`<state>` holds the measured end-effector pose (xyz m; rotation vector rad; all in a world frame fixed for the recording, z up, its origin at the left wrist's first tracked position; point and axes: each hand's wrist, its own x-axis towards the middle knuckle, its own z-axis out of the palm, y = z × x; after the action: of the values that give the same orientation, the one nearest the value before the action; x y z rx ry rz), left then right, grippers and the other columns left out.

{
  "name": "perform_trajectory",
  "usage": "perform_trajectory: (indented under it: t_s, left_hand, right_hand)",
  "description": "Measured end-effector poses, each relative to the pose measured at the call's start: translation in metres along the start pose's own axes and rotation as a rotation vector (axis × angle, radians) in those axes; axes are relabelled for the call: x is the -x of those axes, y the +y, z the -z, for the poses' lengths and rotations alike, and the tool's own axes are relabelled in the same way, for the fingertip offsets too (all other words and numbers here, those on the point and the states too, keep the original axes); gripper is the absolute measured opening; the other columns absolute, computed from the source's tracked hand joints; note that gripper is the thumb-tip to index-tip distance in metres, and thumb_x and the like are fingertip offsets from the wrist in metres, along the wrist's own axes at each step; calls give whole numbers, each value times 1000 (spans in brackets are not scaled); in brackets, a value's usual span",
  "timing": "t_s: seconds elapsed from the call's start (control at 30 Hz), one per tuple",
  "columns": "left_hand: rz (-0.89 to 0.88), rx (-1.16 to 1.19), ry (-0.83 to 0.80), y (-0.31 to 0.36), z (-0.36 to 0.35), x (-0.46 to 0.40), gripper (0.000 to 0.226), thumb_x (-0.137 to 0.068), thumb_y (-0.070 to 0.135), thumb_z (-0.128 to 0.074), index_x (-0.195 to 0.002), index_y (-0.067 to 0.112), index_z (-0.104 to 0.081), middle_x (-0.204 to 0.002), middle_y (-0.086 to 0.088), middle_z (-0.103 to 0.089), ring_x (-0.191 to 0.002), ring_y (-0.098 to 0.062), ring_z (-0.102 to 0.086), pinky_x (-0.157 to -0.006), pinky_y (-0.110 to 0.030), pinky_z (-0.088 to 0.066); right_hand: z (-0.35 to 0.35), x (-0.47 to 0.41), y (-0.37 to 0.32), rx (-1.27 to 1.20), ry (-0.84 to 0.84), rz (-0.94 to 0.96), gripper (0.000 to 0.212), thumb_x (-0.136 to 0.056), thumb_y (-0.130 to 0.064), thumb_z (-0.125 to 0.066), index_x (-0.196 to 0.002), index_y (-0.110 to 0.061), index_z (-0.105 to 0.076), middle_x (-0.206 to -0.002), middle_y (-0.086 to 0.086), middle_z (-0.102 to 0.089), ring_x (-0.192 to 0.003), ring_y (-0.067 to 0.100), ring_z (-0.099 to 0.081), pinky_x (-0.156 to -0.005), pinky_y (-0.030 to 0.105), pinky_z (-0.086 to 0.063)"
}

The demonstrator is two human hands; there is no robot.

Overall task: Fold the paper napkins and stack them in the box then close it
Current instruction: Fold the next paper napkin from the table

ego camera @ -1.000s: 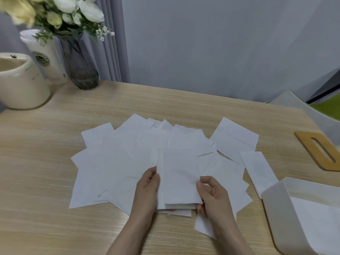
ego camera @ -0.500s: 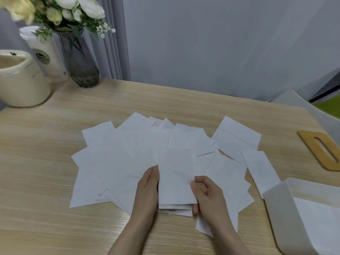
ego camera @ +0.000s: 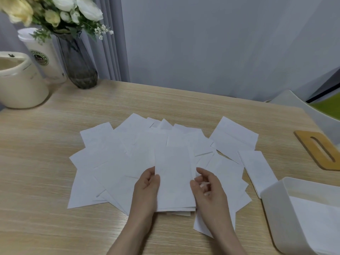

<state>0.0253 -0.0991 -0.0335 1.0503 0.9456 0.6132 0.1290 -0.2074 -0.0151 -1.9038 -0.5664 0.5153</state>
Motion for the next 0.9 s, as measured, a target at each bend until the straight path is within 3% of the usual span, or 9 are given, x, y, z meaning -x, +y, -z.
perform_trajectory:
  t_s: [0.1,0.23,0.3,0.4,0.47,0.57,0.73,0.8,0.9]
  left_hand:
    - [-4,28,-28,0,-2,6,27,-100,8,-45,-105,21,-68,-97,2,-77,-89,-14,-73,-71,-25,-54]
    - [-16,32,-49,2,-11,13,28,-102,10,-42,-111,22,-66,-99,4,-76,-93,-14,-72,-77,-28,-55]
    - [-22,19,-52,3,-17,18,28,-103,15,-42,-113,27,-64,-99,8,-75,-92,-14,-72,-75,-37,-58]
    - [-2,21,-71,6,-21,24,26,-103,25,-42,-113,40,-61,-95,13,-72,-80,-22,-74,-48,-42,-57]
    - [2,27,-60,7,-21,26,25,-103,26,-44,-116,41,-59,-96,11,-71,-74,-25,-74,-39,-37,-53]
    - [6,40,-69,7,-22,25,25,-101,22,-49,-120,35,-58,-104,2,-71,-76,-29,-73,-40,-36,-53]
    - [-28,56,-97,6,-18,21,30,-96,15,-58,-124,26,-58,-112,3,-73,-102,-16,-70,-86,-40,-56]
    - [-17,84,-95,8,-12,19,35,-93,20,-64,-127,24,-57,-108,1,-74,-95,-15,-72,-70,-31,-56]
    - [36,111,-68,13,-1,13,47,-83,23,-74,-127,31,-57,-111,-1,-70,-83,-15,-73,-48,-26,-54]
  right_hand:
    - [-1,1,-5,-8,-58,-13,41,-94,-25,-56,-129,-41,-41,-110,-21,-55,-94,-17,-50,-75,-1,-37]
    - [-5,6,-6,-50,-153,-34,52,-101,-20,-42,-142,-43,-20,-114,-46,-37,-94,-40,-36,-73,-10,-30]
    - [-6,8,-7,-26,-171,-35,53,-102,-22,-38,-146,-43,-15,-116,-48,-34,-98,-36,-39,-76,-7,-33]
    - [-6,9,-8,-28,-164,-29,55,-102,-25,-36,-144,-48,-10,-137,-31,-37,-115,-16,-44,-90,5,-36]
    - [-4,9,-8,-57,-145,-12,55,-102,-23,-38,-141,-51,-12,-144,-26,-33,-128,-8,-37,-106,17,-33]
    - [-1,7,-8,-53,-160,-1,54,-102,-16,-39,-135,-54,-19,-143,-23,-38,-131,-5,-37,-112,28,-33]
    - [5,4,-9,-39,-159,-11,51,-100,-7,-39,-137,-41,-40,-137,-20,-49,-126,-5,-44,-109,25,-38]
    - [11,0,-11,-28,-170,-2,49,-98,-2,-41,-131,-38,-49,-124,-25,-56,-109,-17,-50,-91,5,-41]
    - [24,-7,-13,26,-273,4,49,-95,2,-44,-120,-38,-59,-107,-23,-64,-96,-19,-54,-76,-3,-37]
